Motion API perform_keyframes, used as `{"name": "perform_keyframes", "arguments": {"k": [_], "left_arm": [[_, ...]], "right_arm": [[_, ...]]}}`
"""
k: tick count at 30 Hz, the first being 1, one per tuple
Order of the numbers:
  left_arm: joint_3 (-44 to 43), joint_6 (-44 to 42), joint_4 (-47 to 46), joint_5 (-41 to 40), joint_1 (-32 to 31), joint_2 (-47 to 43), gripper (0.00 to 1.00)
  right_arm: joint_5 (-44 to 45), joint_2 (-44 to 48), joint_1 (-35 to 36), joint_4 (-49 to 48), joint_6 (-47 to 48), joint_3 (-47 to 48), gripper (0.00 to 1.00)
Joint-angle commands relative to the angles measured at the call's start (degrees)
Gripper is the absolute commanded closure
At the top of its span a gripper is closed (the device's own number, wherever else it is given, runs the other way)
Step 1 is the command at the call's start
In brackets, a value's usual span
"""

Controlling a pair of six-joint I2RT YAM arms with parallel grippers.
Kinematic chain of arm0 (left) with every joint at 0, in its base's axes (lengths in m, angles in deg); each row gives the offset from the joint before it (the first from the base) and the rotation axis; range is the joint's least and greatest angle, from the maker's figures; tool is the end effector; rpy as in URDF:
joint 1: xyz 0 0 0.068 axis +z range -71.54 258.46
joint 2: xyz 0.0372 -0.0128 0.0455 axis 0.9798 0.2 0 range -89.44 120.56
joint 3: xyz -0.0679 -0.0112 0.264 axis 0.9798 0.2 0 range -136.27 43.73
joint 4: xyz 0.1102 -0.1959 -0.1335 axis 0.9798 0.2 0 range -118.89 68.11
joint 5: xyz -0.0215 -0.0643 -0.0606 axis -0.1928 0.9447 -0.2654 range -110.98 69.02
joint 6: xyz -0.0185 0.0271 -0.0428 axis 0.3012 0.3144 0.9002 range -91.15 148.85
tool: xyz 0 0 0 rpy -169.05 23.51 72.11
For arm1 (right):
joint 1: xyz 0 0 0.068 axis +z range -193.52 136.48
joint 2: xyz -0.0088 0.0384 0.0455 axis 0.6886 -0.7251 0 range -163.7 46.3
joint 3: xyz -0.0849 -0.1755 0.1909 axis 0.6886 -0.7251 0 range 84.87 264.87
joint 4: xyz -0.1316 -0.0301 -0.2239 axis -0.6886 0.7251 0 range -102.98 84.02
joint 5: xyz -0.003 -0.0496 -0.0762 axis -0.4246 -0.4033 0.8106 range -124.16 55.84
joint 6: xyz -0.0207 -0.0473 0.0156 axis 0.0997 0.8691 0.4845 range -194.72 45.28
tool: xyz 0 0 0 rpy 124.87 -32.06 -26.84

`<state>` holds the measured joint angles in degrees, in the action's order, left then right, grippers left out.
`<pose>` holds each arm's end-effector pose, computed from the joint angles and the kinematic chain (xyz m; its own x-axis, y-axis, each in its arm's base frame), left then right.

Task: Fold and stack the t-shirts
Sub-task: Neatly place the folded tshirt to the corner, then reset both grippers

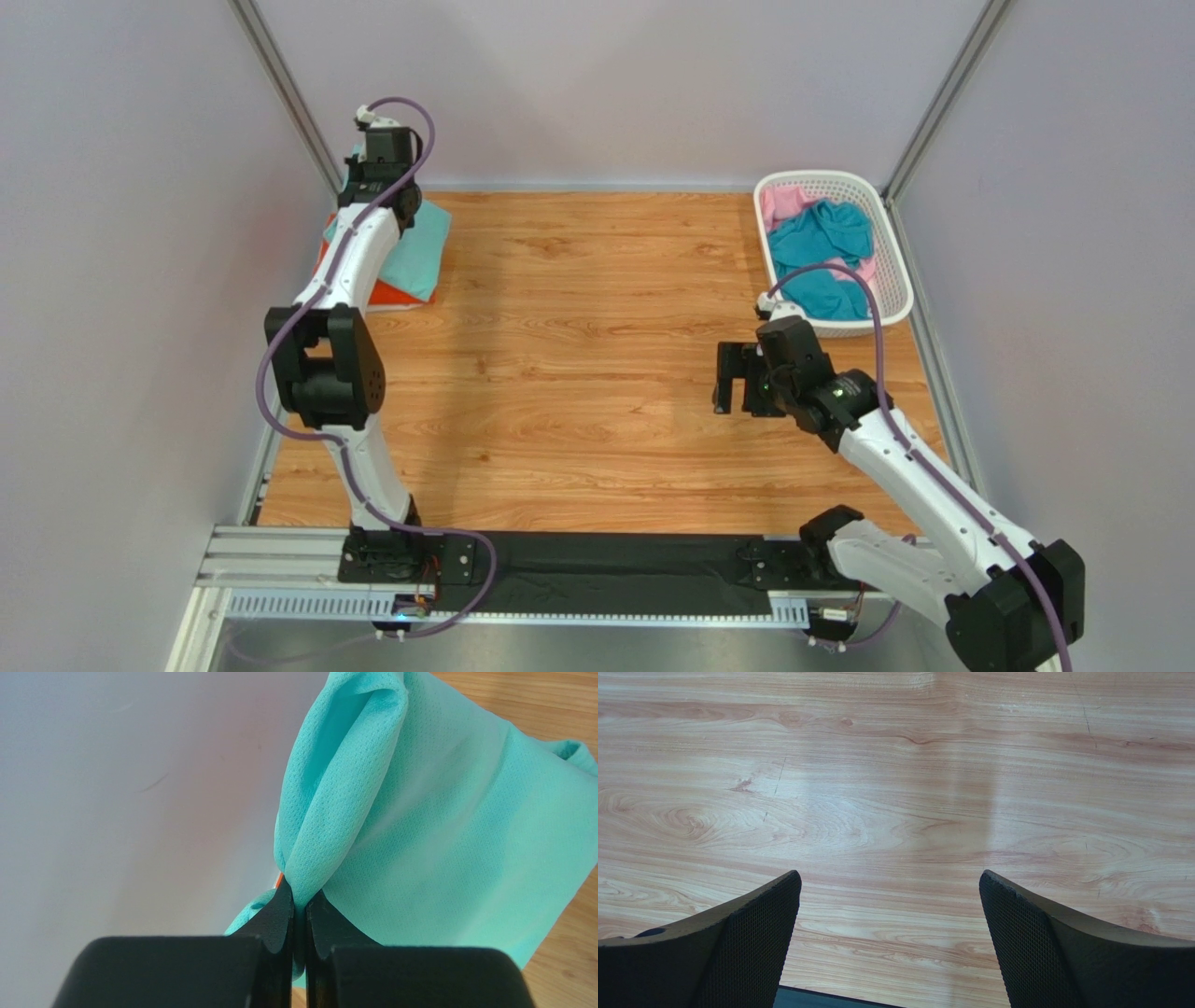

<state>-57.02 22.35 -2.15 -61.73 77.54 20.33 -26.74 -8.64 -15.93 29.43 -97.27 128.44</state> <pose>0.4428 0.0161 0.3237 -0.6393 0.0960 -0.7630 -0.4480 0.7599 0.4710 0.1661 0.0816 0.2519 -0.8106 0.0054 -0.5856 -0.0875 0.9876 0.1302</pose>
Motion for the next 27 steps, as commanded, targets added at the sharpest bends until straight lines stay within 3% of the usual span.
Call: {"name": "perform_keyframes", "arguments": {"k": [1,13,14,18,21,27], "left_arm": [[0.6,1.3,-2.9,-0.5,0.7,1.8,1.0],[-1.1,8.5,-1.8,-1.3,6.5,8.6,0.99],[-1.5,9.2,-1.6,-1.6,6.9,9.0,0.96],[-2.5,11.2,0.1,-2.1,7.6,10.2,0.29],[-2.3,13.7,2.1,-0.2,7.6,8.8,0.02],[-0.5,22.8,6.1,7.6,7.6,1.9,0.0]], "right_arm": [[0.0,-0.5,-0.6,-1.8,1.1,1.7,0.0],[1.2,-2.9,-0.9,-1.5,0.8,2.2,0.0],[1.3,-3.0,-1.0,-1.5,0.7,2.2,0.0],[1.3,-3.3,-1.0,-1.5,0.6,2.5,0.0],[1.1,-2.8,-1.0,-1.4,0.5,2.5,0.0],[0.8,-0.3,-1.0,-1.3,0.4,2.5,0.0]]}}
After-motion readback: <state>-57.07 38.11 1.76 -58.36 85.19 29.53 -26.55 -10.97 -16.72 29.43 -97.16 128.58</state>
